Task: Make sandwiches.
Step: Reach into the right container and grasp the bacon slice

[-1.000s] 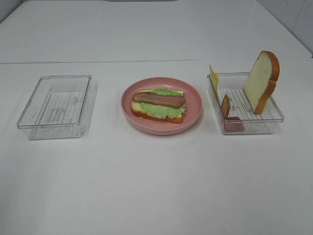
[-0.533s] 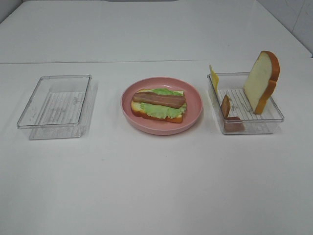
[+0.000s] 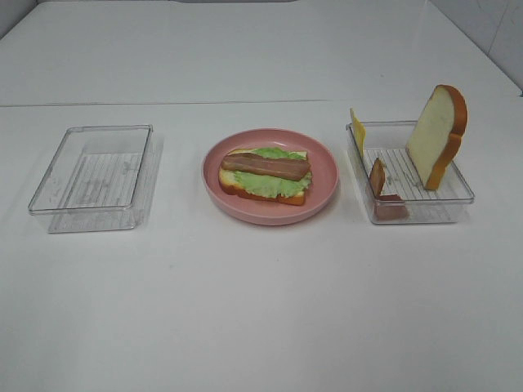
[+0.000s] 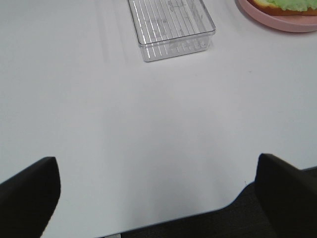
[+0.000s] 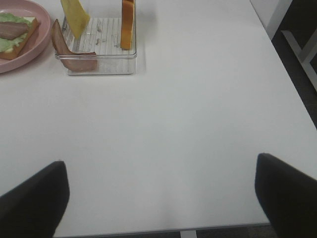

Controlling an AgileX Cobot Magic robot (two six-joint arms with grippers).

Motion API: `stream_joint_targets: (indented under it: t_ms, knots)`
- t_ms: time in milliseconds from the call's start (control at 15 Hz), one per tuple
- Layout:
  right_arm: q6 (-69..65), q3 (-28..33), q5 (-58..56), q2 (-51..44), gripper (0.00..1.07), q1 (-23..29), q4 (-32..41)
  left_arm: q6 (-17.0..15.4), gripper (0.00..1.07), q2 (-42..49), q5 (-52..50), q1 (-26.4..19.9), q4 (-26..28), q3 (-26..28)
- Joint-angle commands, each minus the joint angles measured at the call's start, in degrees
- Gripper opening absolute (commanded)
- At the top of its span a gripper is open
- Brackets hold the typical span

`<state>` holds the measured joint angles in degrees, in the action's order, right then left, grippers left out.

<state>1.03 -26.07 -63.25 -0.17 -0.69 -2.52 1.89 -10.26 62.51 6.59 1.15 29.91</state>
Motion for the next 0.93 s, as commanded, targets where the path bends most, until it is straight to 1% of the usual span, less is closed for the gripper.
stream_joint_targets:
  t_ms: [67, 200, 267, 467, 533, 933]
  knots:
    - [0.23, 0.23, 0.29, -1.60, 0.99, -0.29, -0.17, 0.11, 1.00, 0.74, -0.97, -0.23, 0.57, -0.17]
    - [0.23, 0.23, 0.29, -1.60, 0.99, -0.29, -0.17, 0.11, 1.00, 1.89, -0.97, -1.09, 0.57, -0.17]
    - [0.23, 0.23, 0.29, -1.60, 0.99, -0.29, -0.17, 0.11, 1.00, 4.81, -0.97, -5.73, 0.34, -0.17]
    - [0.23, 0.23, 0.29, -1.60, 0.99, -0.29, -0.17, 0.11, 1.00, 9.11, -0.97, -9.80, 0.34, -0.17]
    - [0.23, 0.23, 0.29, -1.60, 0.99, -0.29, -0.17, 0.11, 1.00, 12.09, -1.03, -11.97, 0.17, -0.17]
    - [0.23, 0.23, 0.29, -1.43, 0.99, -0.29, -0.17, 0.11, 1.00, 11.69, -1.03, -11.97, 0.06, -0.17]
